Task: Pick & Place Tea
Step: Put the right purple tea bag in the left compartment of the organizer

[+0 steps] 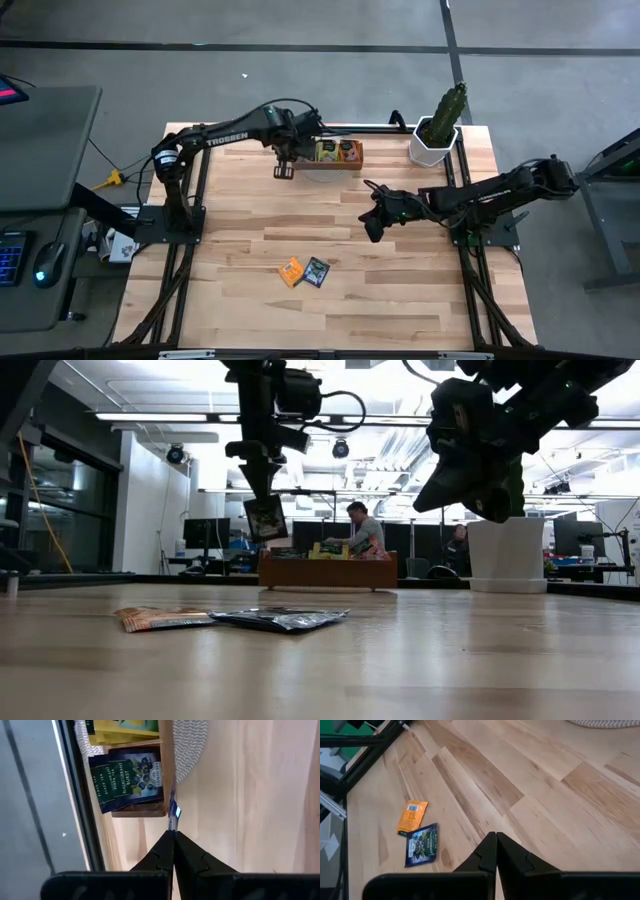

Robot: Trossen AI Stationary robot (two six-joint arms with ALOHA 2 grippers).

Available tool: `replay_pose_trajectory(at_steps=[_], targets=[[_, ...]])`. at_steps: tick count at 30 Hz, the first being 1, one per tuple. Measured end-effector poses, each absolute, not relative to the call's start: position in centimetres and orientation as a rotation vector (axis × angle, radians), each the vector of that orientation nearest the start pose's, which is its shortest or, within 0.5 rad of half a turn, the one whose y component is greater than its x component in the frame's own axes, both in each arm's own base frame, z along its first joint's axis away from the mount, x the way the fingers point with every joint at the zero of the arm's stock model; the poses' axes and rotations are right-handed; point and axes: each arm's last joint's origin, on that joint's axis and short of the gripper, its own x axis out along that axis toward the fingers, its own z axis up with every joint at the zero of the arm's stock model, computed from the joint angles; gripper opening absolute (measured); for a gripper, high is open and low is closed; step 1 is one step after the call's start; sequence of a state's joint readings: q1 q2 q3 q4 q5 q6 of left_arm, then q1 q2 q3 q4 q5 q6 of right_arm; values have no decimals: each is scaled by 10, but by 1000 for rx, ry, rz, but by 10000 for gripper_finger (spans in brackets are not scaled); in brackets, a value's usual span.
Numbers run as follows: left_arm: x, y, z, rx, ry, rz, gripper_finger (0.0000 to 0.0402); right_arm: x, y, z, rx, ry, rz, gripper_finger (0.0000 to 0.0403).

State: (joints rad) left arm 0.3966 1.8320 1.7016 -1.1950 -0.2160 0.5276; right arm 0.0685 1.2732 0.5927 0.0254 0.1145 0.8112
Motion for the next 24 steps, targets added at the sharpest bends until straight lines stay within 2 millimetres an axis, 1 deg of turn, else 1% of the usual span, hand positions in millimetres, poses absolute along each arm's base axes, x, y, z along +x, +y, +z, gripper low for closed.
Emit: replay_pose_trajectory(at_steps=[7,10,13,15,17,20,22,24], targets=[[326,158,295,310,1428,95,0,247,12,190,721,573,-350,4],[325,165,305,336,1423,77,0,247,11,190,725,559,-378,6],[333,175,309,333,1419,65,0,247,11,190,719,551,-393,3],[332,182,319,322,1421,44,0,247,11,190,721,549,-396,2],[340,187,328,336,1381,48,0,247,10,190,730,545,-403,2],[340,197,325,295,1448,26,0,247,10,190,738,543,-406,6],[351,203,322,290,1427,38,0,247,10,190,747,542,-409,6],[352,204,319,235,1450,6,0,247,10,190,759,540,-413,4]])
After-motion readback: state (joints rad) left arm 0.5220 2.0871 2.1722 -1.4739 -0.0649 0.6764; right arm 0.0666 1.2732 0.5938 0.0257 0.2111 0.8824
